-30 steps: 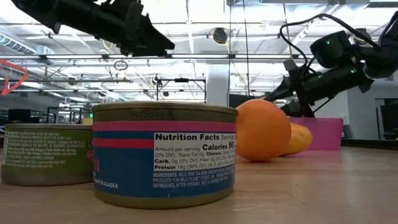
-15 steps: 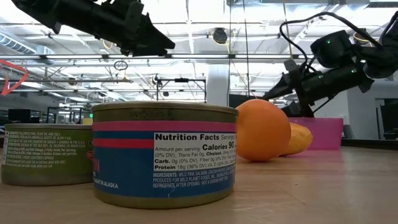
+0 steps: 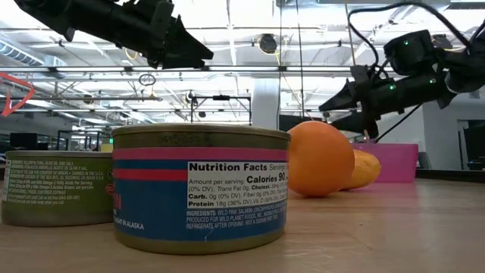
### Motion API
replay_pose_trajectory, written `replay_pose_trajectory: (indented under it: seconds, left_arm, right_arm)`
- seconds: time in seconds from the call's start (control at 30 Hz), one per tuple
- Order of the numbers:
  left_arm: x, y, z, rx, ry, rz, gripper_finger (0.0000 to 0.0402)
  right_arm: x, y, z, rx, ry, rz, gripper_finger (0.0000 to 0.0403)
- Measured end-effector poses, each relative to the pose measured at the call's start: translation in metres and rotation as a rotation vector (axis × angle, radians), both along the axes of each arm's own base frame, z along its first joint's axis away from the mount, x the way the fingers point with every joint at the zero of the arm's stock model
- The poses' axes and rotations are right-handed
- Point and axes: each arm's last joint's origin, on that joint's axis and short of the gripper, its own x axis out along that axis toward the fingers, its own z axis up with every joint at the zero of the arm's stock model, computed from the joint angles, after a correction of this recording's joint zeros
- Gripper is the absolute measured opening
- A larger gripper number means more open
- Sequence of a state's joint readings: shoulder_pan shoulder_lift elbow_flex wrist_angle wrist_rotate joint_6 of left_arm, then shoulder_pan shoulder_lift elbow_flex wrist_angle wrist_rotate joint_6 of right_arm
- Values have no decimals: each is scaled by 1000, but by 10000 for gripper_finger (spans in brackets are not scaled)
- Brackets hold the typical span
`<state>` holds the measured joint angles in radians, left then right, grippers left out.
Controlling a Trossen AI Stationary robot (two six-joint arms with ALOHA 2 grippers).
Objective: Pick & Place Food Item
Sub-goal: Put the top blue pink tuna can into the red bin
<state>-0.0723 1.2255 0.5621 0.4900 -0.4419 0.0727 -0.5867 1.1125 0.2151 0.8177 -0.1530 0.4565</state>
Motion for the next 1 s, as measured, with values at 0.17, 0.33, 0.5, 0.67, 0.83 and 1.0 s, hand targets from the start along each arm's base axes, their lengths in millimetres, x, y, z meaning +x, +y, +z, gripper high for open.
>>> replay_pose_trajectory:
  seconds: [0.17,0.33,0.5,0.67,0.83,1.0]
  left_arm:
    - [0,0,0,0,0,0,310]
    - [0,0,0,0,0,0,310]
    - [0,0,0,0,0,1,310]
    - [0,0,0,-5,-2,2,310]
    - [0,0,0,-8,-3,2,310]
    - [0,0,0,-15,-6,3,310]
  right_arm:
    - [-2,5,10,-154,32,-46,292]
    - [5,12,18,-235,286,-129,292]
    - [11,18,34,-251,575,-197,292]
    - [14,23,49,-190,652,-165,292]
    - [12,22,48,-176,689,-155,292]
    - [10,14,46,-155,711,-190,292]
